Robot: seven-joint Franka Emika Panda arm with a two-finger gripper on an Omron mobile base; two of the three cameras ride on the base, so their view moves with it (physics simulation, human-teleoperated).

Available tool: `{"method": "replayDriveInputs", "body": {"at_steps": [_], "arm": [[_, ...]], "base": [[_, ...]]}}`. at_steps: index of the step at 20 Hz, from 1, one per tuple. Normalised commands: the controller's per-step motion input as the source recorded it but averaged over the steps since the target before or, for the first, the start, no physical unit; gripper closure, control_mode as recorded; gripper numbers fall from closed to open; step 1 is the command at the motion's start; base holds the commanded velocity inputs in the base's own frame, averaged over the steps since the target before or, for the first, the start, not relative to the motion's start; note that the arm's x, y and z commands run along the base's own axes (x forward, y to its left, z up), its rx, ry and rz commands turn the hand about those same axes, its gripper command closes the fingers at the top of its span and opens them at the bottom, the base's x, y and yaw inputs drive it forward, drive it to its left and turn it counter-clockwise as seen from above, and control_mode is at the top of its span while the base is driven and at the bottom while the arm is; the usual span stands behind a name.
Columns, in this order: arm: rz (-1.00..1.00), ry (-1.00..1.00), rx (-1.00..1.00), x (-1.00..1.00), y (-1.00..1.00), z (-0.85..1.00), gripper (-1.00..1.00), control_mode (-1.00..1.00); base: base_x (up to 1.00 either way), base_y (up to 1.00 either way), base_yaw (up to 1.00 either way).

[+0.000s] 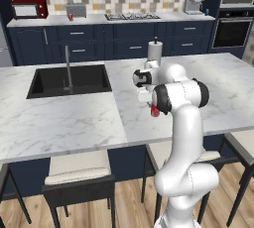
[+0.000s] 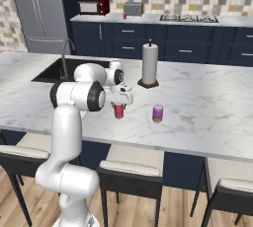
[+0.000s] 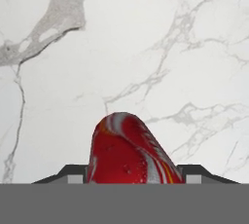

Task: Four empty soda cans are scattered around the kitchen. Gather all the cans and cluster them next to the stove for recycling.

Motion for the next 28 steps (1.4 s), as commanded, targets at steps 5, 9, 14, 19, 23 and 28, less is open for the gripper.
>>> {"method": "replayDriveInputs", "body": {"at_steps": [5,9,14,19,23,28], "arm": [[-0.01,0.0,0.0,-0.18,0.0,0.06,1.0,-1.0],[-0.06,0.0,0.0,-0.27,0.0,0.18,1.0,-1.0],[-0.23,-0.03,0.0,-0.31,0.0,0.17,1.0,-1.0],[-0.37,-0.05,0.0,-0.34,0.02,0.15,1.0,-1.0],[-0.4,-0.08,0.0,-0.34,0.05,0.13,1.0,-1.0],[-0.3,-0.08,-0.04,-0.37,0.04,0.12,1.0,-1.0]], "base": [[0.0,0.0,0.0],[0.0,0.0,0.0],[0.0,0.0,0.0],[0.0,0.0,0.0],[0.0,0.0,0.0],[0.0,0.0,0.0]]}}
